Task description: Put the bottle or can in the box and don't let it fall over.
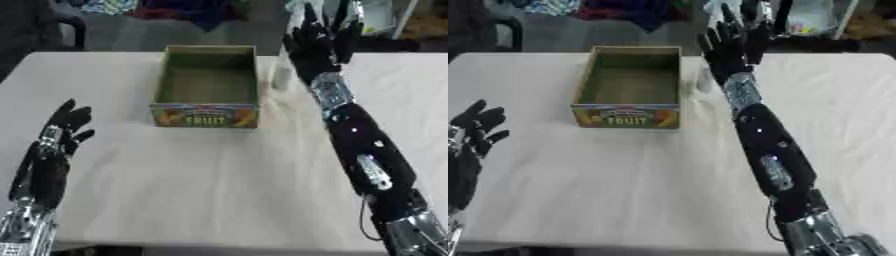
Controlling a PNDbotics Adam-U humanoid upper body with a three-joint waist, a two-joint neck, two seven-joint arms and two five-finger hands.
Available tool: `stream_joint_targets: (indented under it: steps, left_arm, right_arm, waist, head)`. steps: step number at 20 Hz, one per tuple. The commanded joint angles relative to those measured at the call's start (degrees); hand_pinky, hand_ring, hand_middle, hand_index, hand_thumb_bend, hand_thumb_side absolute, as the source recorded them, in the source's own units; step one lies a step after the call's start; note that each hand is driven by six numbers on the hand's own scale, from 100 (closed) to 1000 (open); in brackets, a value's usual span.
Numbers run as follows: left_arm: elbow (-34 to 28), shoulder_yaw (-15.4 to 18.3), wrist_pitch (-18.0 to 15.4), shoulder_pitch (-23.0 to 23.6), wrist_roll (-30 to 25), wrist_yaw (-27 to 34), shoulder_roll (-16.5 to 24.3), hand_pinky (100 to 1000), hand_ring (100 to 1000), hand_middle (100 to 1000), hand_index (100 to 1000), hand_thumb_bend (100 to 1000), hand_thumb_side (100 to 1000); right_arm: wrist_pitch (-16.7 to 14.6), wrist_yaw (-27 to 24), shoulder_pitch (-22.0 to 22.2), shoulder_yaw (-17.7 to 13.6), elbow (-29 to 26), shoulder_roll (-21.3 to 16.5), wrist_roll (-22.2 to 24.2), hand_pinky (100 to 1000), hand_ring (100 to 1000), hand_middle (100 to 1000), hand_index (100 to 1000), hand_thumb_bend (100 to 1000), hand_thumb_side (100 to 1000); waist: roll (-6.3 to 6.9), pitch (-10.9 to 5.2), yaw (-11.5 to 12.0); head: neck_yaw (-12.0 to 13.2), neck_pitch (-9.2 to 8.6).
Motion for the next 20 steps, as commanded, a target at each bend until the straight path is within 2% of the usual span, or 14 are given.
stream_joint_targets:
  steps: [1,11,20]
  left_arm:
    - [-1.15,-0.1,-0.11,-0.79,-0.18,0.33,0.19,887,934,845,997,100,984]
    - [-1.19,-0.01,-0.11,-0.77,-0.06,0.31,0.19,887,934,845,997,100,984]
    - [-1.21,0.02,-0.09,-0.73,0.0,0.22,0.2,887,933,844,997,100,985]
  right_arm:
    - [-0.08,-0.36,-1.34,-0.22,-1.13,-0.64,0.24,100,100,100,1000,405,654]
    - [-0.25,-0.09,-1.0,-0.42,-0.35,-0.63,-0.04,100,100,100,1000,410,657]
    - [-0.63,0.62,-0.55,-0.93,2.62,-0.93,-0.39,100,100,100,1000,412,674]
  waist:
    - [0.1,-0.76,0.08]
    - [0.12,-0.69,0.02]
    - [0.14,-0.51,0.02]
  head:
    - [0.03,-0.08]
    - [0.16,-0.16]
    - [0.14,-0.1]
